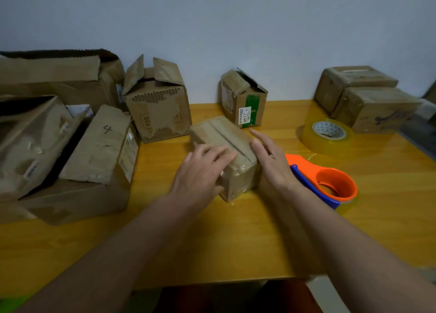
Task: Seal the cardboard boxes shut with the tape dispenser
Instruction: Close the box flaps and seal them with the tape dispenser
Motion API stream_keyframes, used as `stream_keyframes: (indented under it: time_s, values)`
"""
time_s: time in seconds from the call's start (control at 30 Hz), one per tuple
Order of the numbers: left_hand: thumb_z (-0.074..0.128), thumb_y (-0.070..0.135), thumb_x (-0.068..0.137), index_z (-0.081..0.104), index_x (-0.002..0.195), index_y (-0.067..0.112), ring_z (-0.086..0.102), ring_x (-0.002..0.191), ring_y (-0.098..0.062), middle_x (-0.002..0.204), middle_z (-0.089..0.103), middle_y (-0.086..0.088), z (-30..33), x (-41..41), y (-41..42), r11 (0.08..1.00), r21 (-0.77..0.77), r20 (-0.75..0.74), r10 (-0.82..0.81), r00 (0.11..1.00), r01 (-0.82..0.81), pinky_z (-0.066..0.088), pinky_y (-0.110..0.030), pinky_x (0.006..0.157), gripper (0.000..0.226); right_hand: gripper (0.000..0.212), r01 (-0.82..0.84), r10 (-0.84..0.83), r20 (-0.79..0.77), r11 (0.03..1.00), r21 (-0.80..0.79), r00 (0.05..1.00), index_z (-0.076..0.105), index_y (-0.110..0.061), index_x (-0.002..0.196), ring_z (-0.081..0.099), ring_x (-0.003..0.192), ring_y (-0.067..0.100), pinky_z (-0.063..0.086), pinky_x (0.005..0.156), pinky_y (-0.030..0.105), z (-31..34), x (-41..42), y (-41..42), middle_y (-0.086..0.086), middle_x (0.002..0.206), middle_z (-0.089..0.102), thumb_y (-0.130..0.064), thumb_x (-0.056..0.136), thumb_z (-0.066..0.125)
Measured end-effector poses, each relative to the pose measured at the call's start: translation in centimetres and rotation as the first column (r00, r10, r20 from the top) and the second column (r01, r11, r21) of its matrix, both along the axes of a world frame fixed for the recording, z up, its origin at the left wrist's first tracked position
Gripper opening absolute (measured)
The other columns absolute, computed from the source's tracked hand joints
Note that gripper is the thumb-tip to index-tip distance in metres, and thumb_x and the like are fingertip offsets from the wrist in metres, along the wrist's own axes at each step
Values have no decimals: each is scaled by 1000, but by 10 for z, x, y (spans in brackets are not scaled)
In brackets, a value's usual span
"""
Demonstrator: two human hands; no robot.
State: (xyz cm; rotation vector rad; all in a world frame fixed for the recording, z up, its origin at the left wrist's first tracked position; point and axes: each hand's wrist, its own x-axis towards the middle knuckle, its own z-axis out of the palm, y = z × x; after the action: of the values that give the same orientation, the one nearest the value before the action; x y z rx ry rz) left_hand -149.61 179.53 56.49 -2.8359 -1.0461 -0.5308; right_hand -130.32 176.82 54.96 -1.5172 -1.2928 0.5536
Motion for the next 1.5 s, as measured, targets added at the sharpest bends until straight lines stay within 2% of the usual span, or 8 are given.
stream_keyframes:
  time_s: [0.17, 0.3, 0.53, 0.8, 0.97, 1.2, 1.4, 1.5]
  values:
    - [70, 78, 51, 16, 149, 45, 14, 142, -28, 157, 13, 0, 31, -21, 14, 994, -27, -43, 100, 994, -101, 9, -59, 113, 117, 45, 196, -193, -210, 981, -9, 958, 40, -16, 142, 41, 132, 13, 32, 112, 34, 24, -10, -10, 3, 144, 46, -36, 103, 32]
    - [72, 78, 51, 3, 145, 57, 0, 145, -31, 158, -16, 13, 30, -37, 33, 832, -449, -208, 256, 944, -325, 15, -56, 114, 118, 47, 75, -87, -257, 996, -53, 962, 36, -19, 145, 37, 134, 13, 26, 115, 35, 41, -37, -7, 0, 149, 41, -38, 104, 25]
    - [60, 85, 57, 3, 145, 56, 20, 140, -34, 159, -11, 11, 12, -31, 28, 851, -379, -143, 335, 931, -364, 33, -48, 106, 109, 40, 440, -402, -291, 895, 77, 868, 39, -17, 143, 28, 140, 11, 20, 114, 24, 12, -85, 2, -2, 152, 36, -22, 104, 29]
    - [61, 86, 57, 6, 149, 44, 37, 129, -32, 152, 11, -4, 24, -18, -8, 813, -359, -189, 418, 889, -458, 42, -41, 95, 115, 46, 51, -84, -246, 989, -138, 966, 35, -25, 145, 36, 134, 20, 31, 105, 33, 15, -35, 5, 3, 148, 38, -36, 101, 39]
    - [25, 103, 37, 16, 150, 38, 31, 131, -26, 147, 25, -1, 45, -37, -12, 857, -310, -81, 408, 910, -412, 41, -45, 96, 130, 41, 298, -326, -232, 943, -145, 917, 55, -14, 127, 53, 111, 17, 44, 96, 37, 22, -16, -8, 4, 123, 58, -41, 98, 43]
    - [84, 66, 44, -9, 148, 47, 12, 136, -17, 145, 10, 16, 28, -38, 2, 756, -639, -123, 84, 989, -144, 26, -47, 114, 141, 33, 500, -487, -289, 866, -32, 824, 59, -10, 81, 51, 80, 19, 39, 72, 35, 1, -48, -8, 1, 76, 55, -26, 101, 37]
    - [78, 74, 43, -8, 151, 37, 25, 131, -19, 142, 20, 4, 14, -23, -24, 822, -501, -64, 278, 958, -272, 36, -38, 105, 143, 45, 433, -550, -236, 805, -406, 801, 44, -15, 138, 39, 128, 32, 33, 108, 44, 23, -46, 13, 15, 139, 41, -36, 99, 39]
    - [70, 78, 48, -1, 152, 28, 36, 120, -23, 134, 30, -6, 3, -4, -47, 841, -340, -6, 445, 895, -421, 40, -35, 94, 136, 54, 320, -362, -177, 920, -229, 915, 13, -10, 152, 17, 145, 25, 16, 118, 39, 13, -71, -1, 10, 158, 17, -20, 102, 31]
